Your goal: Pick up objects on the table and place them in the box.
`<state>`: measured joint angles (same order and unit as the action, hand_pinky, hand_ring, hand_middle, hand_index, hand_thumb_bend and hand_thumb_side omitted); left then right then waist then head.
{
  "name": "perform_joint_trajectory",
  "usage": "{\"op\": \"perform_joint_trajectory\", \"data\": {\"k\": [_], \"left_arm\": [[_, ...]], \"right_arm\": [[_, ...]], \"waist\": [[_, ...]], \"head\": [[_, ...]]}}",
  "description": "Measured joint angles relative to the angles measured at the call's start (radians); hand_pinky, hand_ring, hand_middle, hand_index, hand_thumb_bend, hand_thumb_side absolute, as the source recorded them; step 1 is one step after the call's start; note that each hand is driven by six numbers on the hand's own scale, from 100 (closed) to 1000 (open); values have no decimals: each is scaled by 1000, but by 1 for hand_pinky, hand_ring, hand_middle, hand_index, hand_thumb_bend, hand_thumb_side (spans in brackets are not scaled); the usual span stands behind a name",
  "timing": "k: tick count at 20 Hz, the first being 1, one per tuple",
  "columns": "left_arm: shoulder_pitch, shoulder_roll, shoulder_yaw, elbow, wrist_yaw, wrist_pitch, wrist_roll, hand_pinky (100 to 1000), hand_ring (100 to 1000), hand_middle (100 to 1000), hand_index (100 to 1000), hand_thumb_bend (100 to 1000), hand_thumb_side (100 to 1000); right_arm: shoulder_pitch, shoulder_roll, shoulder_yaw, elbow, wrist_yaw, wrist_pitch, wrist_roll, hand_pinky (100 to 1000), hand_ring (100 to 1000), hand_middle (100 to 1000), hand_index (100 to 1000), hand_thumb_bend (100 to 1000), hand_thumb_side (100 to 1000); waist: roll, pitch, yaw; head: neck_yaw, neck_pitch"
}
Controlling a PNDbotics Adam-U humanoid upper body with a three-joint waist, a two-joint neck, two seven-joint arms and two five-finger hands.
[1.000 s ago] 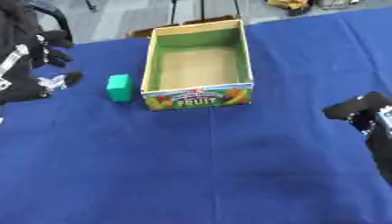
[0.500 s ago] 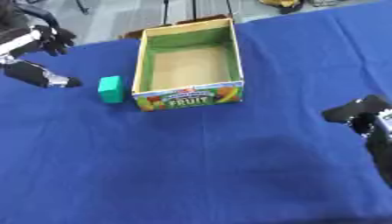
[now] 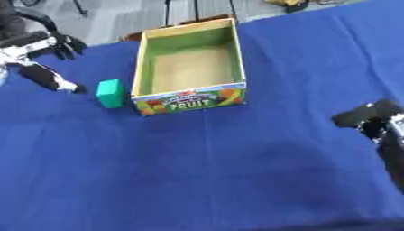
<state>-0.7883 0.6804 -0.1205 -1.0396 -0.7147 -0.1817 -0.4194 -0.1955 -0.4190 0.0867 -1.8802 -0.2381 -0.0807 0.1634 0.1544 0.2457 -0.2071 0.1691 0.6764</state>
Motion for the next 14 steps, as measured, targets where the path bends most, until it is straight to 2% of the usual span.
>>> {"op": "perform_joint_trajectory", "data": {"k": [2,5,14], "left_arm": [[-7,-32,16,49,-89,-33,37,758,740,754,895,639,262],[-13,-61,27,92,-157,-64,83,756,732,746,890,621,257],[-24,-85,32,108,-152,-97,127,749,706,724,882,585,265]], "right_arm": [[-3,0,0,0,0,0,1,746,687,512,547,100,884],[-5,0,0,0,0,1,2,746,687,512,547,100,885],[-7,0,0,0,0,2,3,746,687,512,547,100,885]], "waist": [[2,1,-4],[5,4,-9],[7,6,-12]], "head": [[2,0],[5,0],[7,0]]}}
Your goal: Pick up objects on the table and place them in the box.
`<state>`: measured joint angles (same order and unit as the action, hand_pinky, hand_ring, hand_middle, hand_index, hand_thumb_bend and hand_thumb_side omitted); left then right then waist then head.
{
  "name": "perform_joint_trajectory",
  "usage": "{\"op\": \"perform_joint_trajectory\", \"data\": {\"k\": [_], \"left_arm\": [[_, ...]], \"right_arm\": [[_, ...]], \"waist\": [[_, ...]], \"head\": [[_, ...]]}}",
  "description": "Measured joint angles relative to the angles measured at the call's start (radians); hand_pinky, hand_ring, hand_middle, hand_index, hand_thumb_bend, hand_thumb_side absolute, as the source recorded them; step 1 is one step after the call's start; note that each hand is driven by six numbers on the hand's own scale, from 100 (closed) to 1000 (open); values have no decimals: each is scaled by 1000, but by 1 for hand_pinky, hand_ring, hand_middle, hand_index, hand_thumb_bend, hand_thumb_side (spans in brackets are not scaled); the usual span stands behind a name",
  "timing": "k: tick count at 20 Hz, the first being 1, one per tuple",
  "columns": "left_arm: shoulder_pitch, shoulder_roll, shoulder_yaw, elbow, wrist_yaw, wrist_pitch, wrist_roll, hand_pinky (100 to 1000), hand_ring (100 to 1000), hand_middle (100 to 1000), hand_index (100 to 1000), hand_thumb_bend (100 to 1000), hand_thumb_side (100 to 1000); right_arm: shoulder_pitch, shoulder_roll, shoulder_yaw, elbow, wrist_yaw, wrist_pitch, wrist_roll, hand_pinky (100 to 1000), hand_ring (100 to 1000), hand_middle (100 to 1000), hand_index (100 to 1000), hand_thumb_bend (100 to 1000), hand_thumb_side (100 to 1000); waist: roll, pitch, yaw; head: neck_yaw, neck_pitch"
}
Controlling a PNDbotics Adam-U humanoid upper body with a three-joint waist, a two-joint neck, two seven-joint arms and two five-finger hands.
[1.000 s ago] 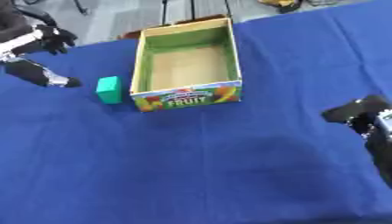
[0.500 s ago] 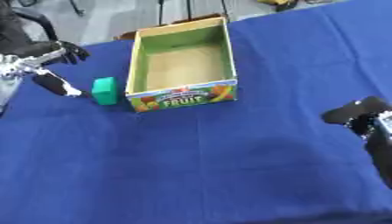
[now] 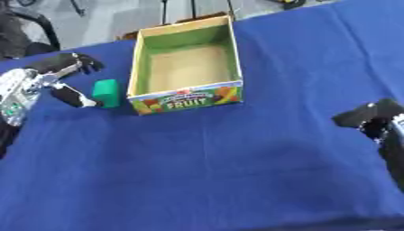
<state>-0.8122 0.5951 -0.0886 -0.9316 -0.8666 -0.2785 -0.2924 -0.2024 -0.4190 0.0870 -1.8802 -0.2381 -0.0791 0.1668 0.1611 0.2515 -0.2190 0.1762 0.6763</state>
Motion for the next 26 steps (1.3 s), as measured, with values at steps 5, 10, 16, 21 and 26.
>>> {"op": "perform_joint_trajectory", "data": {"k": [5,10,16,21,26], "left_arm": [[-4,-15,-1,0,18,-1,-25,735,684,702,868,575,279],[-4,-29,-7,5,19,-2,-46,700,649,657,828,567,278],[3,-39,-12,6,2,1,-50,565,521,538,703,540,241],[4,-40,-12,7,-14,10,-37,359,352,368,514,487,191],[9,-41,-11,11,-12,29,21,145,158,166,315,511,157]], "right_arm": [[0,0,0,0,0,0,0,746,687,512,547,100,887],[-1,0,0,0,0,0,0,746,688,512,547,100,888],[-1,0,0,0,1,0,0,746,688,512,547,100,891],[-2,0,0,0,4,0,0,747,688,512,547,100,892],[-4,0,0,0,4,0,1,747,688,512,547,100,890]], "waist": [[0,1,-7],[1,7,-14],[4,9,-15],[6,10,-15],[7,10,-15]], "head": [[2,0],[2,0],[2,0],[2,0],[0,0]]}}
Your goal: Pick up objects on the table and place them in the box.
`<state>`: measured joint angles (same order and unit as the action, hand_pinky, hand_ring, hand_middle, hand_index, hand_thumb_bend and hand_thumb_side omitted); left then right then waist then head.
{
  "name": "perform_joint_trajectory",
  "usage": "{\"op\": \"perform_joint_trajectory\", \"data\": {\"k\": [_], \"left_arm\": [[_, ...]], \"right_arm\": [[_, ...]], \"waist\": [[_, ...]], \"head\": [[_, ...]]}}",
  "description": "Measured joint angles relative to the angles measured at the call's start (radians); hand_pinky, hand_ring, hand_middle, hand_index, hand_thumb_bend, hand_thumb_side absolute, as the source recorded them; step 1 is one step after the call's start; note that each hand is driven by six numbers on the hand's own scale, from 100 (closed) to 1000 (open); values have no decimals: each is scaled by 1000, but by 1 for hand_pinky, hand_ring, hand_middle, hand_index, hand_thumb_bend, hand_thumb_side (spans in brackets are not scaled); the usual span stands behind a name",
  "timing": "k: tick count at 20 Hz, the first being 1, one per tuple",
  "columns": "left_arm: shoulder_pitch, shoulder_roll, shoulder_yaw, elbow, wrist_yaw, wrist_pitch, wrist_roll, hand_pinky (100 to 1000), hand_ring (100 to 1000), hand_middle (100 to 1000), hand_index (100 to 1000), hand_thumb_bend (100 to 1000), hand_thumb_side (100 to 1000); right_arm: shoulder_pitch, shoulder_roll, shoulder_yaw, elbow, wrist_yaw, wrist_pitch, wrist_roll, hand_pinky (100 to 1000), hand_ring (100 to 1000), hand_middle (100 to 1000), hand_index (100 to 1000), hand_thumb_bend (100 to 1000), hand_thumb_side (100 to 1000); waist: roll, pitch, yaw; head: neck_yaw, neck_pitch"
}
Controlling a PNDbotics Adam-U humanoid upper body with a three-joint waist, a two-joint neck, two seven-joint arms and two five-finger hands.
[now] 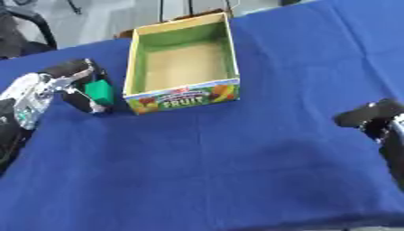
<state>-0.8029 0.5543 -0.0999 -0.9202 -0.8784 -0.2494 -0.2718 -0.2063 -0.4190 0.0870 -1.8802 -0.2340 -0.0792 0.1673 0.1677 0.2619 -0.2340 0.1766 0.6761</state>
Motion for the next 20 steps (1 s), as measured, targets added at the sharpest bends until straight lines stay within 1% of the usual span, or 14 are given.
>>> {"op": "perform_joint_trajectory", "data": {"k": [3,6,8,13,15,18,20], "left_arm": [[2,0,0,0,18,4,31,128,143,148,298,519,145],[0,1,1,-25,61,4,34,129,137,142,293,498,135],[-8,5,6,-66,95,5,25,131,135,138,290,492,128],[-36,58,21,-195,176,27,-7,134,136,139,292,489,114],[-52,68,23,-232,199,39,-18,151,148,151,304,476,122],[-81,64,16,-249,207,51,-32,164,158,161,314,476,142],[-92,42,5,-240,193,52,-41,172,165,170,322,472,152]], "right_arm": [[0,0,0,0,0,0,0,747,688,513,547,100,888],[0,0,0,0,0,0,0,747,688,513,547,100,886],[1,0,0,0,0,0,0,747,688,513,547,100,886],[5,0,0,0,0,0,0,747,688,513,547,100,883],[5,0,0,0,0,0,0,747,688,513,547,100,882],[4,0,0,0,0,-1,2,748,688,513,547,100,882],[3,0,1,0,0,-2,5,748,688,513,547,100,882]], "waist": [[0,0,0],[-2,-1,0],[-4,-5,1],[-4,-13,2],[-5,-15,2],[-5,-17,-8],[-2,-17,-23]], "head": [[-2,0],[-3,0],[-3,0],[-7,0],[-7,0],[-4,0],[0,0]]}}
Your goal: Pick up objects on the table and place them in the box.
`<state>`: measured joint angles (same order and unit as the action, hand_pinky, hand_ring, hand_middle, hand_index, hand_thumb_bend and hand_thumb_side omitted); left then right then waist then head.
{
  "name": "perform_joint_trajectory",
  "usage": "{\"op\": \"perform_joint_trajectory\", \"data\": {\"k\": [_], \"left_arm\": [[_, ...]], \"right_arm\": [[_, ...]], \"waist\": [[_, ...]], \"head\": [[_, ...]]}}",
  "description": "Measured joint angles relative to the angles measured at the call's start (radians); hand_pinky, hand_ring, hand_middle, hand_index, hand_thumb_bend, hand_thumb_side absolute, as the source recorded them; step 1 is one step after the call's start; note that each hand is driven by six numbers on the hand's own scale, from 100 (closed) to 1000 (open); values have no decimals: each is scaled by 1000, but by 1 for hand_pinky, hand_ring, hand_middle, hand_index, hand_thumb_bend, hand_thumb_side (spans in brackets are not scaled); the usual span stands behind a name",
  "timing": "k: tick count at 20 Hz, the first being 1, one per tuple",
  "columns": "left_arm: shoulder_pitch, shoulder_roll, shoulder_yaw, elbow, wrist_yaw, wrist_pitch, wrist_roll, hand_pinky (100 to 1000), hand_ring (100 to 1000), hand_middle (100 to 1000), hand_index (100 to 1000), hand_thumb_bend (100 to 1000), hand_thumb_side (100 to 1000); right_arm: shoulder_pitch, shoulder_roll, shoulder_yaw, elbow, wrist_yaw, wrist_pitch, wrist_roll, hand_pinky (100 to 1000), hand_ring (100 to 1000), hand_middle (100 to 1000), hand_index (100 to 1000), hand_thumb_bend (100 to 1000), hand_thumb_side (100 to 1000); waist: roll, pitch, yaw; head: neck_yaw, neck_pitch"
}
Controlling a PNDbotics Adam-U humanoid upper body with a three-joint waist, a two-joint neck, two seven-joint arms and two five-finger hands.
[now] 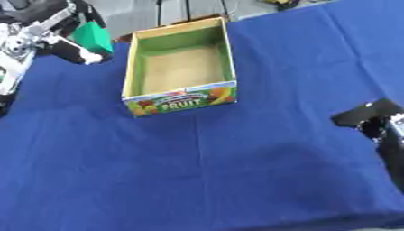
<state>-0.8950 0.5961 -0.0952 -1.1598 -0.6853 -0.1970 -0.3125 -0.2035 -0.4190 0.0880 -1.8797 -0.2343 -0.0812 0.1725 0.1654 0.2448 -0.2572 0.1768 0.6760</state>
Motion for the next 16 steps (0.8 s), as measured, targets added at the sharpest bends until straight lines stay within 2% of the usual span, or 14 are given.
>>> {"op": "perform_joint_trajectory", "data": {"k": [5,6,7,12,13,14,15,16], "left_arm": [[-21,-77,-16,70,-64,-7,3,183,174,180,331,459,168],[-23,-89,-18,83,-74,-9,10,185,176,180,331,458,168],[-27,-101,-19,97,-82,-12,17,188,178,183,335,459,168],[-32,-135,-28,142,-120,-20,36,215,199,204,356,457,186],[-32,-141,-32,148,-127,-23,34,249,229,234,384,461,200],[-32,-147,-36,155,-134,-26,30,292,264,268,416,529,212],[-32,-153,-39,161,-140,-31,23,343,308,313,459,504,250],[-31,-158,-44,167,-146,-38,15,437,391,397,537,560,299]], "right_arm": [[-9,0,6,0,-1,1,6,748,689,513,547,100,886],[-11,0,7,0,-1,1,7,748,689,513,547,100,911],[-13,0,8,0,-1,1,9,748,689,513,547,100,888],[-17,0,12,0,-1,3,12,749,689,513,547,100,891],[-17,0,12,0,-1,3,12,749,689,513,547,100,892],[-17,0,12,0,-1,3,12,749,689,513,547,100,893],[-17,0,12,0,-1,3,13,749,689,513,547,100,893],[-18,0,12,0,-1,3,13,749,689,513,547,100,894]], "waist": [[11,4,-42],[14,5,-49],[17,7,-53],[28,11,-72],[29,12,-74],[30,13,-75],[31,13,-76],[31,13,-76]], "head": [[17,-1],[20,-2],[22,-3],[29,-10],[29,-10],[30,-10],[31,-10],[32,-10]]}}
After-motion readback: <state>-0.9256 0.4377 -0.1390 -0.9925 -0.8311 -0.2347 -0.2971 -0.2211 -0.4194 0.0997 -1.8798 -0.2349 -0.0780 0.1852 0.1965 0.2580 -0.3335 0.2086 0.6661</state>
